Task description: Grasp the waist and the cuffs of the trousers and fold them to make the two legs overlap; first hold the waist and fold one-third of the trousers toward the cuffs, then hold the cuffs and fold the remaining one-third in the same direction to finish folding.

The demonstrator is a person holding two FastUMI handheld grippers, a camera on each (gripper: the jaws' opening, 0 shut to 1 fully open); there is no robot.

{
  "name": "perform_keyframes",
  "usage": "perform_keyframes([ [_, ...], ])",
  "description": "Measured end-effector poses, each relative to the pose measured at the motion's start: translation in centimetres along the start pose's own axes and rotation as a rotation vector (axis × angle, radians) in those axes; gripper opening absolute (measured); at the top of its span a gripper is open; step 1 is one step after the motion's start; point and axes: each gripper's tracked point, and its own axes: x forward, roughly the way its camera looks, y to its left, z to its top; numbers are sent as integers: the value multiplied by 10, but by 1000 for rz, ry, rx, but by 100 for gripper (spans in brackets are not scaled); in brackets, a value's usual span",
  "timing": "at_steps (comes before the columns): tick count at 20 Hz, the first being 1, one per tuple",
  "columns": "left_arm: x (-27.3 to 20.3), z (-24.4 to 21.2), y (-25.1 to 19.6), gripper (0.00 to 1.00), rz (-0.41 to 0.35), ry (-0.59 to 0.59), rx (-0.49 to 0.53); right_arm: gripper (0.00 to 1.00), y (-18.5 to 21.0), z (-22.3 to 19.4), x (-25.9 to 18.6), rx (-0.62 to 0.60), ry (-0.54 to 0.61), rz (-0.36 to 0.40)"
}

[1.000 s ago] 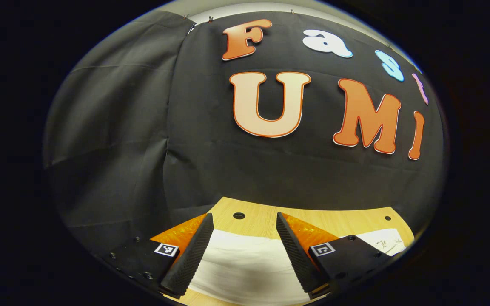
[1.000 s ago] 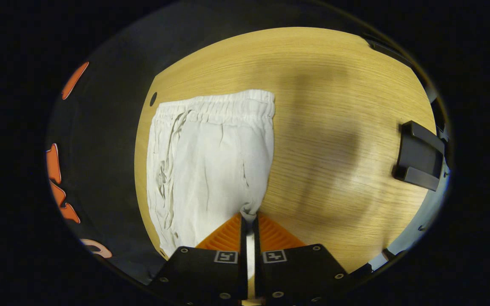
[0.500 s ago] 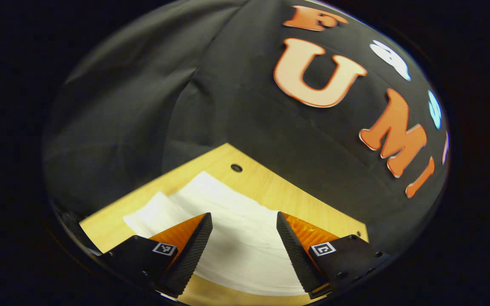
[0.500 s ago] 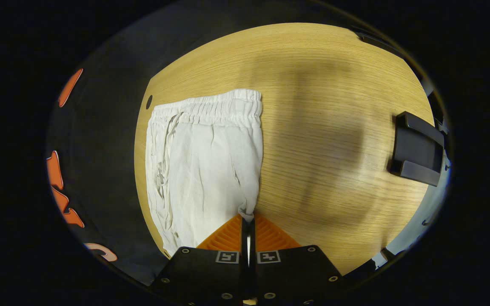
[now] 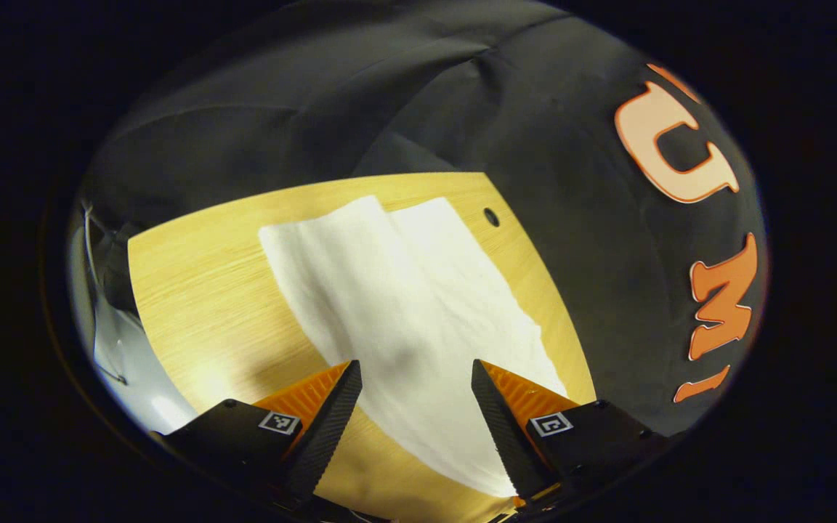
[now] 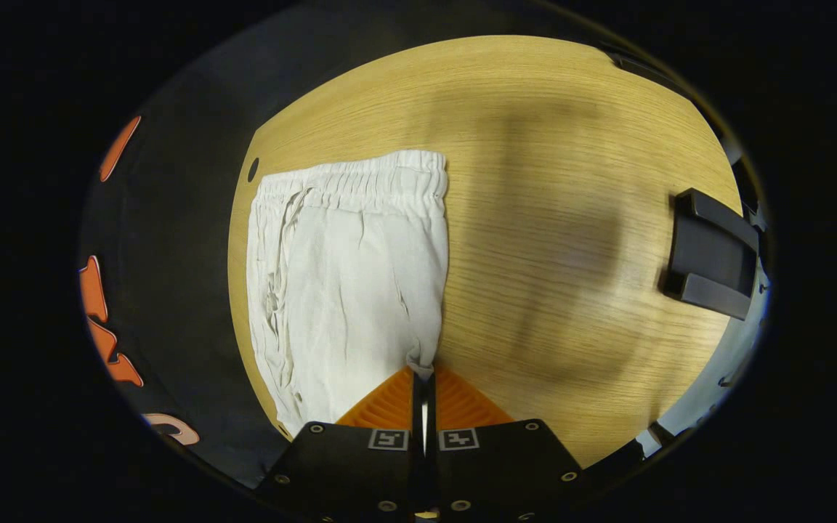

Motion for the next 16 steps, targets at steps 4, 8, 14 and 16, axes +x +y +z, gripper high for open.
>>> perform_keyframes([
  [4, 7, -17, 12, 99, 28, 58, -108, 6, 0, 0, 0, 1, 7, 2],
  [8, 16, -16, 20, 99, 37, 84, -170, 1, 0, 0, 0, 7, 13, 2],
  [14, 31, -14, 30, 98, 56, 91, -210, 1, 0, 0, 0, 12, 13, -1],
  [16, 37, -16, 29, 100, 66, 99, -196, 1, 0, 1, 0, 17, 12, 1],
])
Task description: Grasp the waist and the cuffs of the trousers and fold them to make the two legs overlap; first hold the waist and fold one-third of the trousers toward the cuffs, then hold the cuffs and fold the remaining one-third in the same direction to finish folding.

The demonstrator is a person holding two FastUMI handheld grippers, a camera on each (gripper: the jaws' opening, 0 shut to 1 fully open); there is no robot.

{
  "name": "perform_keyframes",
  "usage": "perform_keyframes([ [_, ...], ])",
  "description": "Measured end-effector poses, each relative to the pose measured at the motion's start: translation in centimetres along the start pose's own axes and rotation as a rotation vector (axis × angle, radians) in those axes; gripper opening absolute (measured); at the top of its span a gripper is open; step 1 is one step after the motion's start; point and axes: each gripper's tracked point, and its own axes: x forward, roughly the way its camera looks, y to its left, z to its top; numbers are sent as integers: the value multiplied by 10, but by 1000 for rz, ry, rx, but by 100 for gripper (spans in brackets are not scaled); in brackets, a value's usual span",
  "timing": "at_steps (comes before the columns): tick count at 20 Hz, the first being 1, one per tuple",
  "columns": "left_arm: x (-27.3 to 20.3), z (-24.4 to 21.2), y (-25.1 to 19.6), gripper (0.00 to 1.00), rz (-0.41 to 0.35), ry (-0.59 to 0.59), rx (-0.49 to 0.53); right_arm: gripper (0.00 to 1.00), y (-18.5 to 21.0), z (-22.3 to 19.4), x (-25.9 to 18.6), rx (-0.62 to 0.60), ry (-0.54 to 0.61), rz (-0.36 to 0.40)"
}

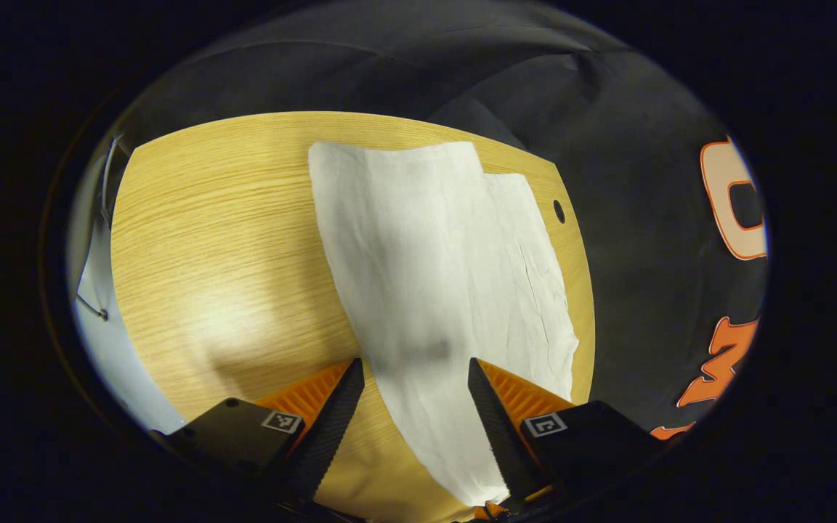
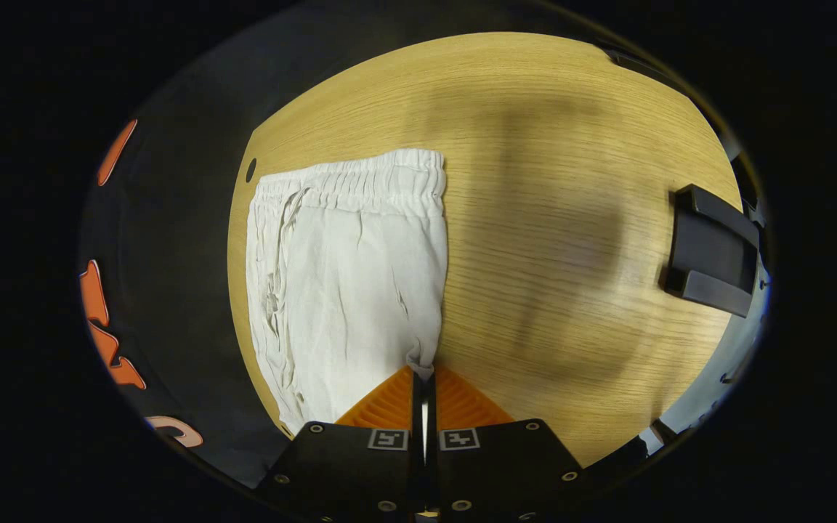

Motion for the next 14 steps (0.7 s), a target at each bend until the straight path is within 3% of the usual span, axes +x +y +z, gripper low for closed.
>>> perform_keyframes([
  [1, 3, -2, 3, 97, 16, 12, -7, 1, 0, 0, 1, 2, 0, 2],
  [2, 7, -4, 8, 75, 44, 27, -30, 1, 0, 0, 0, 5, 1, 3],
  [4, 8, 3, 6, 31, 23, 28, -77, 1, 0, 0, 0, 12, 0, 7],
  [6, 15, 10, 11, 28, 35, 46, -79, 1, 1, 0, 0, 15, -1, 11],
  [8, 6, 24, 10, 6, 30, 38, -113, 1, 1, 0, 1, 11, 1, 13],
  [14, -9, 81, 13, 4, 78, 57, -55, 1, 3, 0, -6, -4, 1, 18],
])
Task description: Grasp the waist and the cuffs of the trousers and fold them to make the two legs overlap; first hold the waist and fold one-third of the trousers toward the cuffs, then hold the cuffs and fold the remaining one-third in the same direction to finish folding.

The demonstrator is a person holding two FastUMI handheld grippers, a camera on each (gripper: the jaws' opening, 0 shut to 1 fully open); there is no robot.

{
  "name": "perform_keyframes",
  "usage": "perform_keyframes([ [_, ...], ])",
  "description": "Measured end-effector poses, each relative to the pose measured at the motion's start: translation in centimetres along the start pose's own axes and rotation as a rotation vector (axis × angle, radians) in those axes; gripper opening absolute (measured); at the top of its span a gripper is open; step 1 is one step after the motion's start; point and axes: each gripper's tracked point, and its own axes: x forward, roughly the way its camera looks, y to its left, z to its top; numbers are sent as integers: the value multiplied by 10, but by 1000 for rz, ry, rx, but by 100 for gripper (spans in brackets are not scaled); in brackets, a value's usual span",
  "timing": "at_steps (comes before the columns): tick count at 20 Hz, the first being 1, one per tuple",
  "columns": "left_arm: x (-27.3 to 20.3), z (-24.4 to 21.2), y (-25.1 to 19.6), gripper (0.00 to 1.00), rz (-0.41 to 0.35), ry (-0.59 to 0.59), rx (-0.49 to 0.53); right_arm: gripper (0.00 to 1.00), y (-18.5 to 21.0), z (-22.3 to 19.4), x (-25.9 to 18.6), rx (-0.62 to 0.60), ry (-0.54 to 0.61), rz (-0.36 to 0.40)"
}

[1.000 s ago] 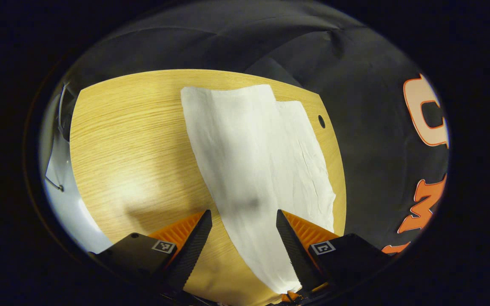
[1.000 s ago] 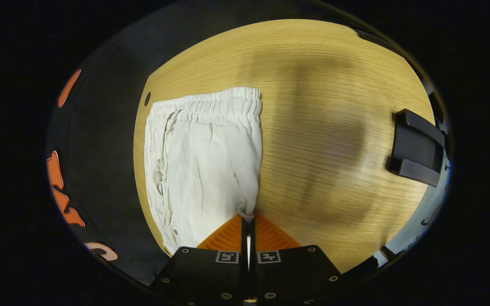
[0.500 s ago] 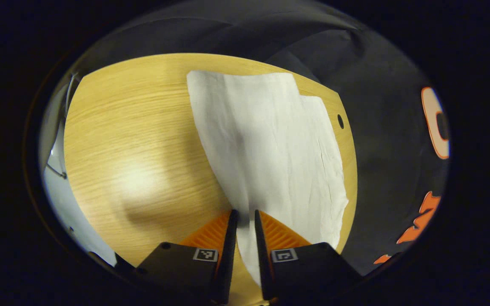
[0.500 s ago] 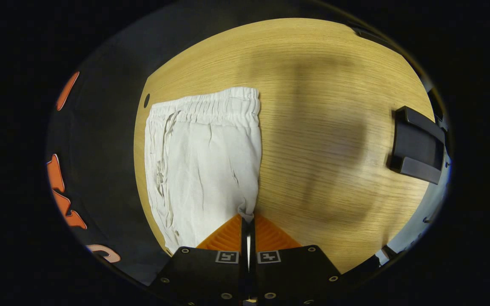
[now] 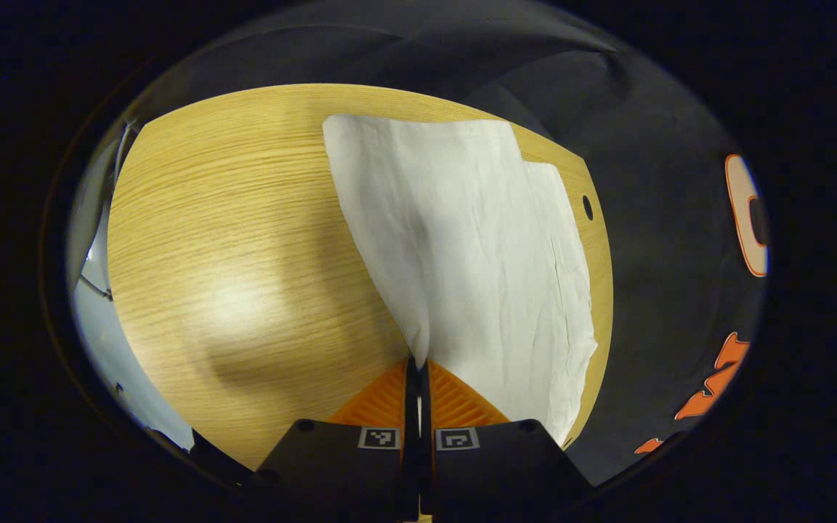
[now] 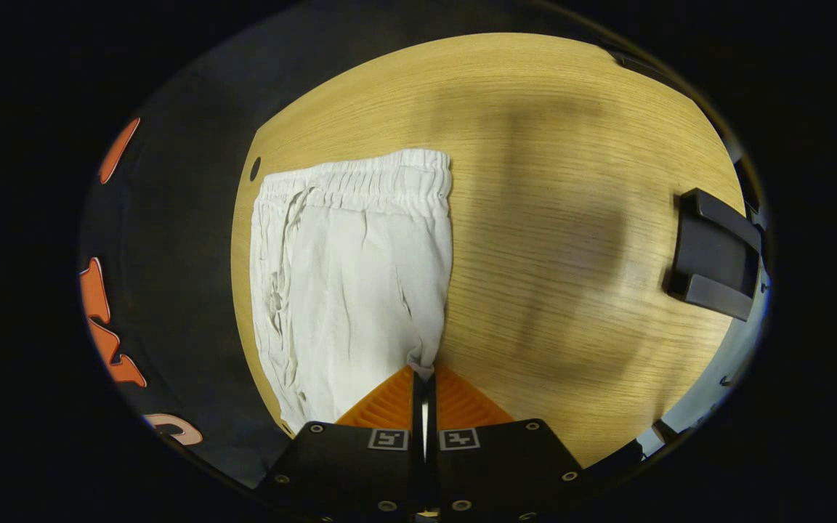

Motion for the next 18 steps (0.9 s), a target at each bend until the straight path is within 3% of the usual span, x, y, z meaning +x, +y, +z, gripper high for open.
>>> perform_keyframes([
  [7, -48, 112, -26, 5, -14, 3, 57, 1, 32, 1, -39, -20, 3, 81],
  [8, -84, 74, -17, 4, -29, -6, 59, 1, 40, 1, -44, -28, 6, 95],
  [11, -78, 115, -63, 4, -77, -24, 81, 1, 63, 1, -53, -78, 5, 125],
  [18, -90, 146, -142, 4, -168, -69, 199, 1, 135, 8, -67, -149, 15, 225],
])
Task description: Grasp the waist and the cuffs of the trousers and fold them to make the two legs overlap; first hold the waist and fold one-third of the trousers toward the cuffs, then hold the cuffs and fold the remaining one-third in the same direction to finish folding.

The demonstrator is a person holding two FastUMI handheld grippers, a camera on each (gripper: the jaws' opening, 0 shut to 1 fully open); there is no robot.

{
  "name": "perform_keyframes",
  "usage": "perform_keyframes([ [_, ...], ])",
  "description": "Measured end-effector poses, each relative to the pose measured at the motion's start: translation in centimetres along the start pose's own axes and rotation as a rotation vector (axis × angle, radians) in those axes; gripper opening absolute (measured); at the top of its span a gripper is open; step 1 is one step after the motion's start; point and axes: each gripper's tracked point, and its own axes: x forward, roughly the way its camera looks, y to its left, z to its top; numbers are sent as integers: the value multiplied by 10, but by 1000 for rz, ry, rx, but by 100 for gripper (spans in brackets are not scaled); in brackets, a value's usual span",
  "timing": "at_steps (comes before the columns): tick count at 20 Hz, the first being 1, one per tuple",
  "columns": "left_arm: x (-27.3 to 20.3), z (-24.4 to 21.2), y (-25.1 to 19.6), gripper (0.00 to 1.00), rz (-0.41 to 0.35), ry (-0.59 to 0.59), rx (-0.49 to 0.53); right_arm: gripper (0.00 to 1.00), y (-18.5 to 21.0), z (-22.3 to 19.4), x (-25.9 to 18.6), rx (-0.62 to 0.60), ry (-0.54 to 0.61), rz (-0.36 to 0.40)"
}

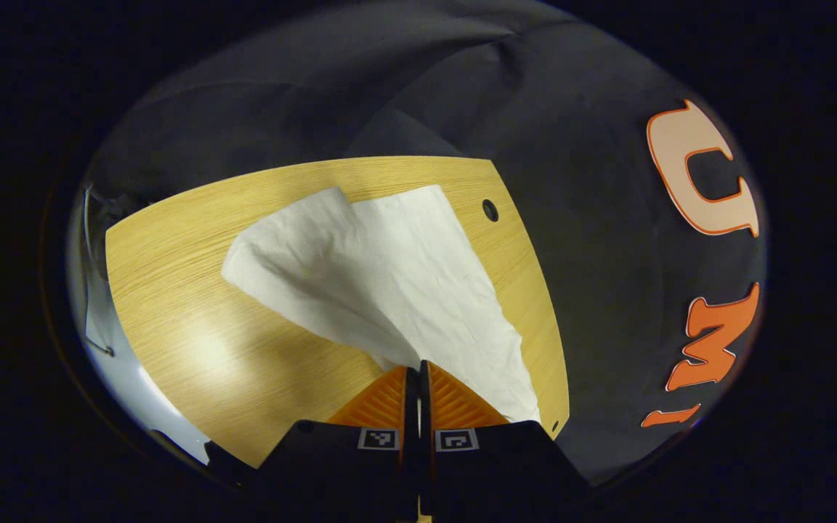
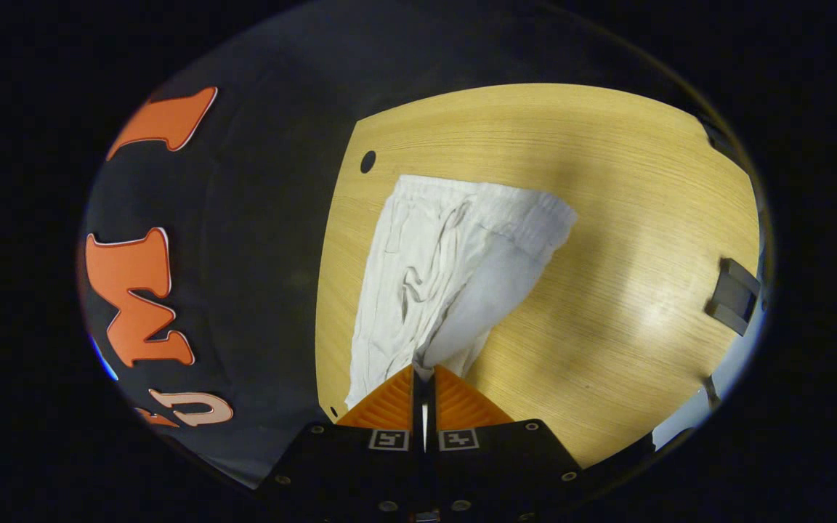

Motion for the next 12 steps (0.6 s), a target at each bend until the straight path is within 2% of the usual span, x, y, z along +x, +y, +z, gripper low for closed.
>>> perform_keyframes([
  [7, 30, 46, -50, 4, -27, -9, 79, 1, 61, 33, 35, -56, -7, 18],
  [12, 71, 60, -89, 4, -23, 28, 118, 0, 87, 56, 87, -91, -4, -38],
])
